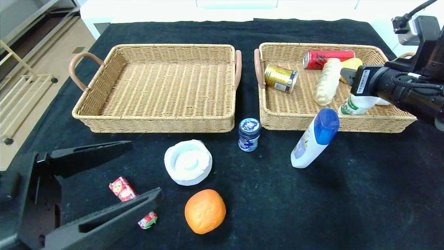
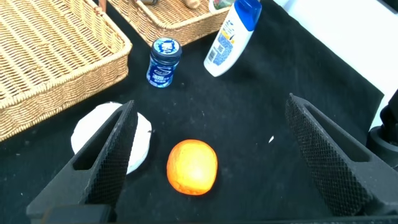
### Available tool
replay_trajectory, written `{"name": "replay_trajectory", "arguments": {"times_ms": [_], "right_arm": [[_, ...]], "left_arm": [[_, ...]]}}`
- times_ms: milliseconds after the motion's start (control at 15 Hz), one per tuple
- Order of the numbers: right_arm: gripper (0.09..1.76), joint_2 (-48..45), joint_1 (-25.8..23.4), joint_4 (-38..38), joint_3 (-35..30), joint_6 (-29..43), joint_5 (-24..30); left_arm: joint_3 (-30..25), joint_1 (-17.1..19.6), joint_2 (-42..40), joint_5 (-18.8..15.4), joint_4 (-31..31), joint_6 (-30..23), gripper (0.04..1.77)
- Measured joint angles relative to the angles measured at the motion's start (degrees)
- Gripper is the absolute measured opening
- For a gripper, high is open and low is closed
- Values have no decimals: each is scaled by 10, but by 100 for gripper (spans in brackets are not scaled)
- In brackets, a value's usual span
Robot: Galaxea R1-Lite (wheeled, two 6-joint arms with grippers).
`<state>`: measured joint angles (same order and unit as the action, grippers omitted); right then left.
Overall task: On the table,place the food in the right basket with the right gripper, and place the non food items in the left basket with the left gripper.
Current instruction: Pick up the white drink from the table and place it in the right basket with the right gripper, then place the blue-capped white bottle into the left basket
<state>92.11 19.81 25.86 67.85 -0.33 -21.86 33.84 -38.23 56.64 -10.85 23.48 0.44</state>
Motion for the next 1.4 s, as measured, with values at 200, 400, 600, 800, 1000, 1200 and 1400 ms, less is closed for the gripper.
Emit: {"name": "replay_trajectory", "arguments": {"times_ms": [200,400,600,800,1000,1200,1400], "right_arm": [[142,-7,4,-7,-9,0,-1],[151,-32,13,-10,-42,0,-2],[157,-80,33,-27,-100,0,-2],[162,-145,80,-42,-169,0,-26],[165,-200,142,-43,-232,0,-51],[167,-237,207,-55,-275,1,-59],[168,-258,254,-59,-315,3,-54]], "left_arm": [[0,0,0,0,0,0,172],[0,0,0,0,0,0,172],[0,0,0,0,0,0,172],[0,0,0,0,0,0,172],[0,0,-2,0,-1,0,172],[5,3,-6,0,-2,0,172],[7,3,-10,0,-1,0,172]]}}
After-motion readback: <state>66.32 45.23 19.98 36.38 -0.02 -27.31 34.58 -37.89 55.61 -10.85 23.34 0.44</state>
